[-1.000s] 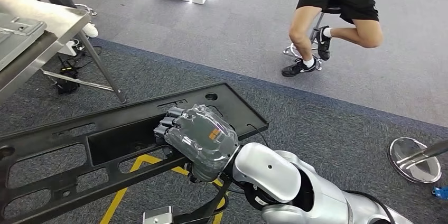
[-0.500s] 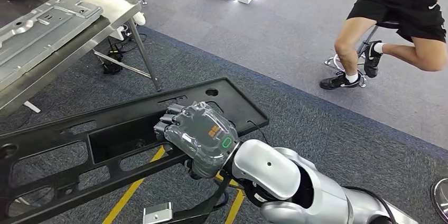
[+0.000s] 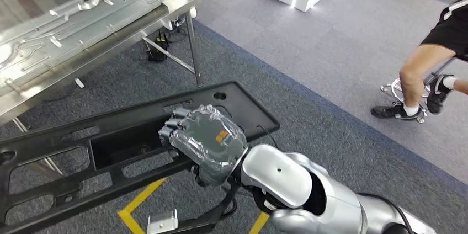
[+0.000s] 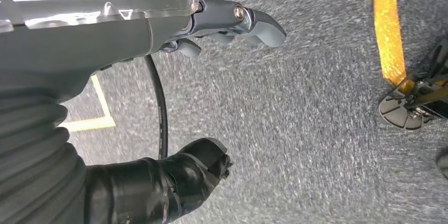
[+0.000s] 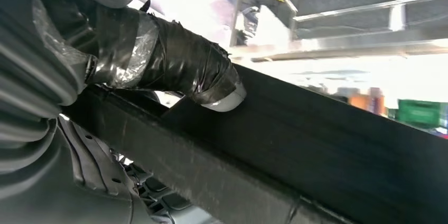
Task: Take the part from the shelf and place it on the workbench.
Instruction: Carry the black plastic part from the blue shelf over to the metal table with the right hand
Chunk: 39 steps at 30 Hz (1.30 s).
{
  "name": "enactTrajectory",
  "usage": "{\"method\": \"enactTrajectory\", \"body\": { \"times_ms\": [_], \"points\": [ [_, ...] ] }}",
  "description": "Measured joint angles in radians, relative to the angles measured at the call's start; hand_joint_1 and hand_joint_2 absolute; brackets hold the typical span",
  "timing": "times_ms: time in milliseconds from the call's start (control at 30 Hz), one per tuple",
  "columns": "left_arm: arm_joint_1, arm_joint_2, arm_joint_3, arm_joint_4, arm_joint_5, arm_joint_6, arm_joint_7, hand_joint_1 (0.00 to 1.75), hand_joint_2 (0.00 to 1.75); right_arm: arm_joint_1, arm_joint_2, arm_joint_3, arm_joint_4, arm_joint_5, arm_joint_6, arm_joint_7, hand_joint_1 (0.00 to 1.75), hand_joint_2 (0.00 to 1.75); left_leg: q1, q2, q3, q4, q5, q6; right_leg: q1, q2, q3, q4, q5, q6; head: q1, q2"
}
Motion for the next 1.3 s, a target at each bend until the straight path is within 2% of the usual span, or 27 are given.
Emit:
{"method": "enactTrajectory", "body": {
  "times_ms": [67, 100, 133, 167, 233, 300, 367, 433, 467, 500, 567, 633, 667, 700, 733, 800, 867, 933, 967, 1000, 1033, 1067, 1133, 1200, 1233, 1267, 1300],
  "points": [
    [-0.004, 0.001, 0.001, 0.0, 0.0, 0.0, 0.0, 0.0, 1.75, 0.001, -0.001, 0.0, 0.001, 0.0, 0.0, 0.0, 1.75, 1.75, -0.001, -0.024, 0.001, -0.002, 0.002, 0.01, -0.003, 0.064, -0.061, 0.125, -0.063, 0.001, 0.001, 0.0],
    [-0.005, 0.001, 0.001, 0.0, 0.0, 0.0, 0.0, 0.0, 1.75, 0.003, -0.002, 0.0, 0.001, 0.0, 0.0, 0.0, 1.75, 1.75, -0.004, -0.038, 0.0, -0.002, 0.001, 0.013, -0.003, 0.078, -0.097, 0.193, -0.089, 0.0, 0.001, 0.0],
    [-0.006, 0.001, 0.001, 0.0, 0.0, 0.0, 0.0, 0.0, 1.75, 0.005, -0.003, 0.0, 0.002, 0.0, 0.001, 0.0, 1.75, 1.75, -0.006, -0.054, 0.0, 0.0, 0.001, 0.014, -0.002, 0.084, -0.125, 0.238, -0.097, -0.002, 0.001, 0.0],
    [-0.006, 0.001, 0.001, 0.0, 0.0, 0.0, 0.0, 0.0, 1.75, 0.005, -0.004, 0.0, 0.003, 0.0, 0.001, 0.0, 1.75, 1.75, -0.008, -0.07, 0.0, 0.002, 0.0, 0.015, -0.002, 0.087, -0.135, 0.245, -0.083, -0.005, 0.001, 0.0],
    [-0.006, 0.0, 0.001, 0.0, 0.0, 0.0, 0.0, 0.0, 1.75, 0.005, -0.004, 0.0, 0.003, 0.0, 0.002, 0.0, 1.75, 1.75, -0.011, -0.103, 0.001, 0.005, -0.001, 0.015, 0.0, 0.104, -0.102, 0.148, -0.008, -0.017, 0.001, 0.0],
    [-0.007, 0.0, 0.002, 0.0, 0.0, 0.0, 0.0, 0.0, 1.75, 0.004, -0.004, 0.0, 0.003, 0.0, 0.002, 0.0, 1.75, 1.75, -0.011, -0.133, -0.002, 0.007, -0.001, 0.012, 0.001, 0.152, -0.052, 0.023, 0.05, -0.03, 0.001, 0.0],
    [-0.005, -0.001, 0.002, 0.0, 0.0, 0.0, 0.0, 0.0, 1.75, 0.002, -0.005, 0.0, 0.003, 0.0, 0.002, 0.0, 1.75, 1.75, -0.007, -0.157, -0.008, 0.005, -0.003, 0.0, 0.004, 0.173, -0.034, -0.024, 0.055, -0.037, 0.001, 0.0],
    [-0.001, -0.002, 0.002, 0.0, -0.001, 0.0, 0.0, 0.0, 1.75, -0.001, -0.003, 0.0, 0.002, 0.0, 0.001, 0.0, 1.75, 1.75, -0.003, -0.171, -0.012, 0.0, -0.009, -0.014, 0.005, 0.149, -0.024, -0.04, 0.048, -0.041, 0.001, 0.0],
    [0.001, -0.002, 0.002, 0.0, -0.001, -0.001, 0.0, 0.0, 1.75, -0.003, -0.002, 0.0, 0.002, 0.0, 0.001, 0.0, 1.75, 1.75, -0.004, -0.154, -0.012, 0.005, -0.013, -0.018, 0.003, 0.137, -0.013, -0.052, 0.046, -0.045, 0.001, 0.0],
    [0.0, -0.001, 0.002, 0.0, -0.001, -0.001, 0.0, 0.0, 1.75, -0.004, 0.0, 0.0, 0.002, 0.0, 0.001, 0.0, 1.75, 1.75, -0.004, -0.124, -0.02, 0.026, -0.023, -0.022, 0.001, 0.122, 0.002, -0.065, 0.047, -0.049, 0.0, 0.0],
    [-0.003, 0.0, 0.003, 0.0, -0.002, -0.002, 0.0, 0.0, 1.75, -0.006, 0.001, 0.0, 0.002, 0.0, 0.001, 0.0, 1.75, 1.75, -0.005, -0.055, -0.069, 0.125, -0.064, -0.03, 0.001, 0.091, 0.031, -0.08, 0.043, -0.052, -0.001, 0.0],
    [-0.006, 0.001, 0.006, 0.0, -0.006, -0.002, 0.001, 0.0, 1.75, -0.005, 0.001, 0.0, 0.003, 0.0, 0.001, 0.0, 1.75, 1.75, -0.002, -0.032, -0.144, 0.24, -0.098, -0.04, 0.003, 0.057, 0.052, -0.081, 0.026, -0.051, -0.002, 0.0],
    [-0.006, 0.001, 0.007, 0.0, -0.008, -0.002, 0.002, 0.0, 1.75, -0.005, 0.001, 0.0, 0.003, 0.0, 0.002, 0.0, 1.75, 1.75, -0.001, -0.028, -0.165, 0.26, -0.09, -0.043, 0.003, 0.04, 0.063, -0.081, 0.015, -0.049, -0.002, 0.0],
    [-0.004, 0.001, 0.009, 0.0, -0.011, -0.002, 0.003, 0.0, 1.75, -0.005, 0.0, 0.0, 0.004, 0.0, 0.002, 0.0, 1.75, 1.75, 0.0, -0.023, -0.166, 0.241, -0.062, -0.044, 0.003, 0.025, 0.076, -0.081, 0.003, -0.046, -0.002, 0.0],
    [-0.001, 0.001, 0.01, 0.0, -0.013, -0.002, 0.004, 0.0, 1.75, -0.005, 0.0, 0.0, 0.004, 0.0, 0.002, 0.0, 1.75, 1.75, 0.0, -0.013, -0.147, 0.187, -0.019, -0.044, 0.003, 0.011, 0.091, -0.081, -0.009, -0.042, -0.002, 0.0],
    [0.004, 0.001, 0.014, 0.0, -0.019, -0.002, 0.006, 0.0, 1.75, -0.007, 0.0, 0.0, 0.006, 0.0, 0.003, 0.0, 1.75, 1.75, -0.009, 0.034, -0.096, 0.068, 0.047, -0.031, 0.006, -0.012, 0.116, -0.082, -0.037, -0.031, -0.001, 0.0],
    [0.005, 0.001, 0.018, 0.0, -0.023, -0.003, 0.008, 0.0, 1.75, -0.009, 0.0, 0.0, 0.007, -0.001, 0.008, 0.004, 1.75, 1.75, -0.02, 0.06, -0.069, 0.026, 0.047, -0.009, 0.011, -0.027, 0.141, -0.087, -0.059, -0.016, 0.0, 0.0],
    [0.004, 0.002, 0.023, 0.0, -0.028, -0.004, 0.011, 0.0, 1.75, -0.017, 0.002, 0.0, 0.008, -0.003, 0.016, 0.015, 1.75, 1.75, -0.023, 0.041, -0.053, 0.026, 0.022, 0.008, 0.009, -0.031, 0.154, -0.064, -0.053, -0.001, 0.0, 0.0],
    [0.004, 0.002, 0.027, 0.0, -0.03, -0.003, 0.013, 0.0, 1.75, -0.021, 0.003, 0.0, 0.008, -0.004, 0.02, 0.022, 1.75, 1.75, -0.022, 0.032, -0.039, 0.02, 0.012, 0.015, 0.005, -0.017, 0.138, -0.02, -0.034, 0.004, 0.001, 0.0],
    [0.004, 0.003, 0.032, -0.001, -0.033, -0.003, 0.015, 0.0, 1.75, -0.025, 0.004, 0.0, 0.008, -0.004, 0.022, 0.029, 1.75, 1.75, -0.021, 0.024, -0.022, 0.013, 0.001, 0.021, 0.001, 0.009, 0.101, 0.043, -0.011, 0.009, 0.001, 0.0],
    [0.002, 0.004, 0.037, -0.001, -0.036, -0.003, 0.016, 0.0, 1.75, -0.028, 0.005, 0.0, 0.009, -0.004, 0.024, 0.035, 1.75, 1.75, -0.02, 0.017, -0.001, 0.005, -0.009, 0.027, -0.002, 0.038, 0.05, 0.115, 0.003, 0.011, 0.001, 0.0],
    [0.0, 0.004, 0.043, -0.001, -0.039, -0.002, 0.018, 0.0, 1.75, -0.027, 0.004, 0.0, 0.01, -0.003, 0.025, 0.039, 1.75, 1.75, -0.019, 0.009, 0.021, -0.004, -0.02, 0.031, -0.004, 0.064, -0.006, 0.179, -0.001, 0.011, 0.001, 0.0],
    [-0.006, 0.004, 0.053, -0.001, -0.044, -0.001, 0.021, 0.0, 1.75, -0.026, 0.002, 0.0, 0.013, 0.0, 0.024, 0.046, 1.75, 1.75, -0.018, -0.009, 0.067, -0.016, -0.045, 0.035, -0.003, 0.08, -0.104, 0.249, -0.072, 0.01, 0.001, 0.0],
    [-0.008, 0.002, 0.063, -0.001, -0.05, 0.0, 0.025, 0.0, 1.75, -0.024, 0.0, 0.0, 0.015, 0.004, 0.024, 0.052, 1.75, 1.75, -0.018, -0.03, 0.119, -0.025, -0.078, 0.033, -0.001, 0.081, -0.17, 0.233, -0.148, 0.007, 0.002, 0.0],
    [-0.008, 0.001, 0.067, -0.001, -0.055, 0.0, 0.027, 0.0, 1.75, -0.024, -0.001, 0.0, 0.016, 0.007, 0.024, 0.053, 1.75, 1.75, -0.018, -0.038, 0.147, -0.029, -0.097, 0.032, 0.0, 0.081, -0.188, 0.196, -0.146, 0.003, 0.002, 0.0],
    [-0.007, 0.0, 0.071, -0.001, -0.059, 0.0, 0.029, 0.0, 1.75, -0.024, -0.001, 0.0, 0.017, 0.009, 0.024, 0.054, 1.75, 1.75, -0.018, -0.045, 0.172, -0.032, -0.117, 0.03, 0.003, 0.081, -0.199, 0.142, -0.093, -0.004, 0.002, 0.0],
    [-0.007, -0.002, 0.074, 0.0, -0.061, 0.0, 0.031, 0.0, 1.75, -0.023, -0.002, 0.0, 0.019, 0.011, 0.024, 0.054, 1.75, 1.75, -0.019, -0.05, 0.197, -0.032, -0.137, 0.027, 0.009, 0.083, -0.207, 0.079, 0.005, -0.012, 0.001, 0.0]
  ]
}}
